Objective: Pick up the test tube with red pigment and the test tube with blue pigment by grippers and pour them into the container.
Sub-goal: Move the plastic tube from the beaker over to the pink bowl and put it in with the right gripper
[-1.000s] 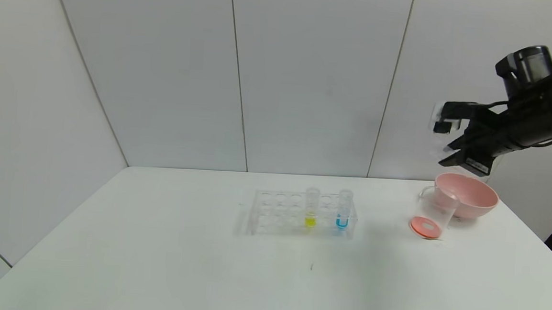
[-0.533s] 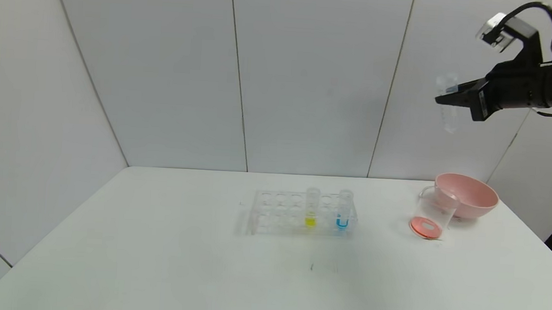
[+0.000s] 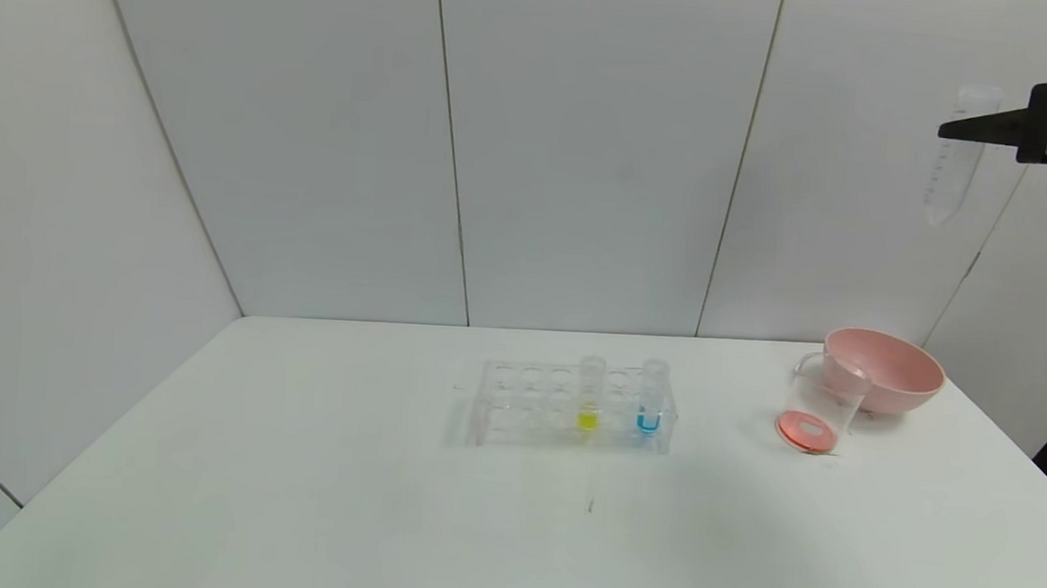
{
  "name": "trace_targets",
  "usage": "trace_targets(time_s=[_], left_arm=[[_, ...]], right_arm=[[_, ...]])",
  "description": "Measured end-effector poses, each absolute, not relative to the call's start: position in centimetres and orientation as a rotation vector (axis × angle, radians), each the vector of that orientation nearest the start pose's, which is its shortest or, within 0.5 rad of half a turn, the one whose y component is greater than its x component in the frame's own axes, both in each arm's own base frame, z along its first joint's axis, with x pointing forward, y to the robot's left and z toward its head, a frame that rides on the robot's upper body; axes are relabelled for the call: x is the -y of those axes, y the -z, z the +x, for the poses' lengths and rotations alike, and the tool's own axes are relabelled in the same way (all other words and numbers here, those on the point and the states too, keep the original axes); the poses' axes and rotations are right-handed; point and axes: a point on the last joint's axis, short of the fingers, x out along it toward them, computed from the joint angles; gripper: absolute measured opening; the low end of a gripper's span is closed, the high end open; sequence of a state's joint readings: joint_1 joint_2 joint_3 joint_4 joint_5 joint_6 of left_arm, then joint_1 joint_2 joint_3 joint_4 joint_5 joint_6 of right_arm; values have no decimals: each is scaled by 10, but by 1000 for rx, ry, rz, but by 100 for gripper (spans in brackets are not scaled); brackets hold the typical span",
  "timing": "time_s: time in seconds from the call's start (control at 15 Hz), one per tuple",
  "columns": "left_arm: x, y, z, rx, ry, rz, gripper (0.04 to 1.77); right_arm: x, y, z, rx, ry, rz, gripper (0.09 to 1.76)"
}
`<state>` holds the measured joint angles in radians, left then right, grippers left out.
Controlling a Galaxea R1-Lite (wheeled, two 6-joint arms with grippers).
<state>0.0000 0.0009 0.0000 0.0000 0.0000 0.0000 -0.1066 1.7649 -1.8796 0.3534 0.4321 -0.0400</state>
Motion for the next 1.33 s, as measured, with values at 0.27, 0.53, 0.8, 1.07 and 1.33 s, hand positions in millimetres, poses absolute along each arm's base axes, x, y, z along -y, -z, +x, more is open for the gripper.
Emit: trace_targets(time_s=[0.27,0.53,0.8,1.07,1.33], left_arm=[[0,-75,-23,-1,0,0,176],[0,-75,-23,-1,0,0,176],[0,-75,-23,-1,0,0,176],[0,-75,-23,-1,0,0,176],[0,-75,-23,-1,0,0,176]], right_arm=[[36,-340,288,-281,-276,68,50],[47,-312,257,-203,-214,61,50],[68,-277,240,-185,-120,65,50],[82,-244,254,-74,-88,26,50],[98,-205,293,-61,-83,23,50]])
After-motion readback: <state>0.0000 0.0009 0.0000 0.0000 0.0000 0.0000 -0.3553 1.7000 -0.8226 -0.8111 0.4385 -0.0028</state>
